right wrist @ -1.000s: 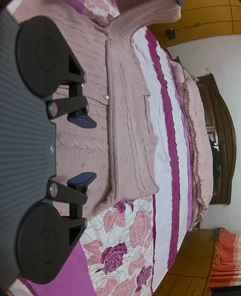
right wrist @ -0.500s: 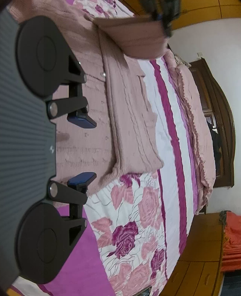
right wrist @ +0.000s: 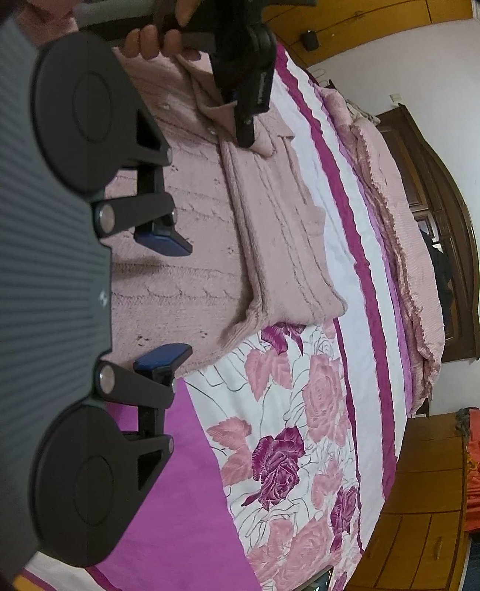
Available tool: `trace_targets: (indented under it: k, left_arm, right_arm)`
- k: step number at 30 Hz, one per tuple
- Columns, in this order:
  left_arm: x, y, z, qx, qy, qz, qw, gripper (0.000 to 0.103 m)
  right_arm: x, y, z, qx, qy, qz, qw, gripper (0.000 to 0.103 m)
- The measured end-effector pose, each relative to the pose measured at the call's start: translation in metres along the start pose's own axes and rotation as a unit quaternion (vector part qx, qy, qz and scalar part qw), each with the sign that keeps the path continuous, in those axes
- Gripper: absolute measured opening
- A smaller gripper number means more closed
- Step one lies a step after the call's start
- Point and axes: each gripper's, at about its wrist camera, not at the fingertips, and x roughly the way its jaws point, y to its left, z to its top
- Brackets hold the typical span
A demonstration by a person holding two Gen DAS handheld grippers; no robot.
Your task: Fold small clothes
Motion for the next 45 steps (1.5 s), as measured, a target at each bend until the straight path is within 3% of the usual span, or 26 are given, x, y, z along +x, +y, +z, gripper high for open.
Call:
trace_targets:
  k: [4,7,15,25,30,38,45]
  left_arm:
    - [-0.005,-0.003,0.006,0.003,0.010,-0.002,0.9999,0.041]
    - [-0.025,-0.004,0.010,0.014,0.018,0.011,0.9997,0.048]
    - [-0.091,0.007,0.005,0.040,0.026,0.070,0.9964,0.050]
    - [-0.159,0.070,-0.008,0.021,0.025,0.154,0.9875,0.053]
    - [-0.181,0.105,-0.015,0.002,0.020,0.192,0.9811,0.053]
    - [-0.195,0.139,-0.020,-0.019,0.015,0.224,0.9742,0.053]
    - [-0.198,0.157,-0.025,-0.025,0.014,0.220,0.9751,0.053]
  right_arm:
    - [-0.001,0.001,0.001,-0.001,0.000,0.003,1.000,0.055]
    - [-0.004,0.004,0.002,-0.004,-0.003,0.004,1.000,0.055]
    - [-0.014,0.025,0.011,-0.027,-0.013,0.021,0.999,0.055]
    - [-0.017,0.083,0.030,-0.093,-0.018,0.083,0.992,0.055]
    - [-0.005,0.132,0.033,-0.138,-0.001,0.130,0.982,0.055]
    - [0.031,0.215,0.018,-0.207,0.049,0.202,0.956,0.055]
    - [0.070,0.253,0.010,-0.249,0.070,0.210,0.943,0.055]
